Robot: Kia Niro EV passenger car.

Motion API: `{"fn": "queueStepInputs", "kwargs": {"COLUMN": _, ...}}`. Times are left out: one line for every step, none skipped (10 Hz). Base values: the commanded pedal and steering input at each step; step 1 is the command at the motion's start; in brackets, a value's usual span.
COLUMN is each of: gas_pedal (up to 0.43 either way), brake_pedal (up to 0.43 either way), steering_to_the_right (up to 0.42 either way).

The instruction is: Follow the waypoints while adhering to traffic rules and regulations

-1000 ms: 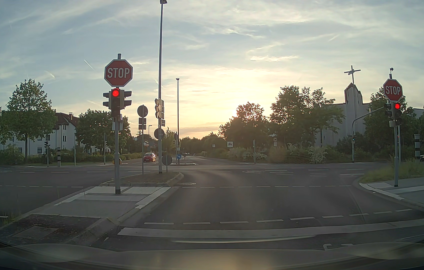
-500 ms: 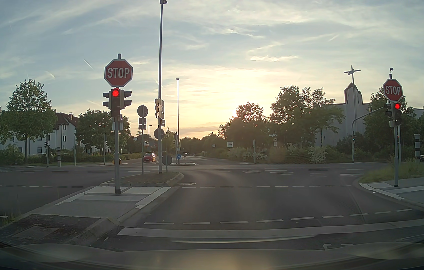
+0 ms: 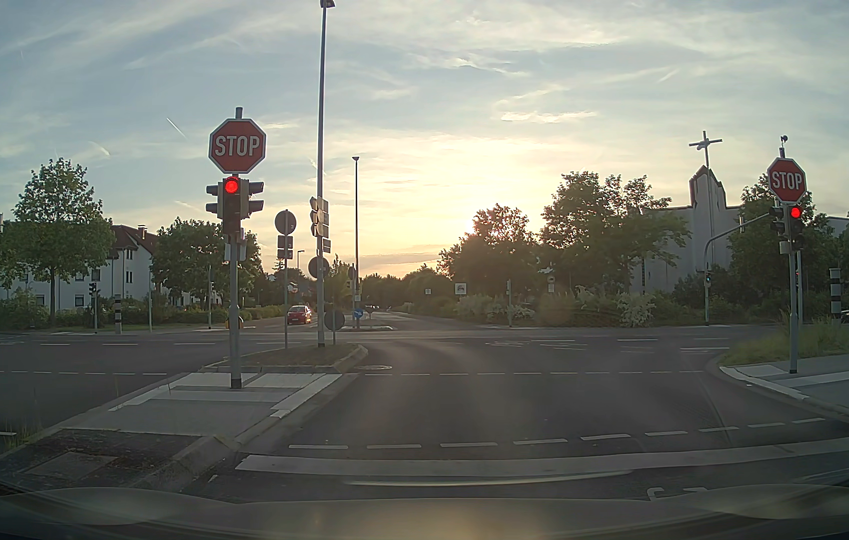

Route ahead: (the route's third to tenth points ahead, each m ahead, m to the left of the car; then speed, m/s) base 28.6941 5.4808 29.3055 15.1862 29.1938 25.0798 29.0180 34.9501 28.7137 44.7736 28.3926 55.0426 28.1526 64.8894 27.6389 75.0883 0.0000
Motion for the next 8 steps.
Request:
{"fn": "queueStepInputs", "kwargs": {"gas_pedal": 0.000, "brake_pedal": 0.421, "steering_to_the_right": 0.008}}
{"fn": "queueStepInputs", "kwargs": {"gas_pedal": 0.000, "brake_pedal": 0.421, "steering_to_the_right": 0.008}}
{"fn": "queueStepInputs", "kwargs": {"gas_pedal": 0.000, "brake_pedal": 0.421, "steering_to_the_right": 0.008}}
{"fn": "queueStepInputs", "kwargs": {"gas_pedal": 0.000, "brake_pedal": 0.421, "steering_to_the_right": 0.009}}
{"fn": "queueStepInputs", "kwargs": {"gas_pedal": 0.000, "brake_pedal": 0.421, "steering_to_the_right": 0.008}}
{"fn": "queueStepInputs", "kwargs": {"gas_pedal": 0.000, "brake_pedal": 0.421, "steering_to_the_right": 0.009}}
{"fn": "queueStepInputs", "kwargs": {"gas_pedal": 0.000, "brake_pedal": 0.421, "steering_to_the_right": 0.009}}
{"fn": "queueStepInputs", "kwargs": {"gas_pedal": 0.000, "brake_pedal": 0.421, "steering_to_the_right": 0.008}}
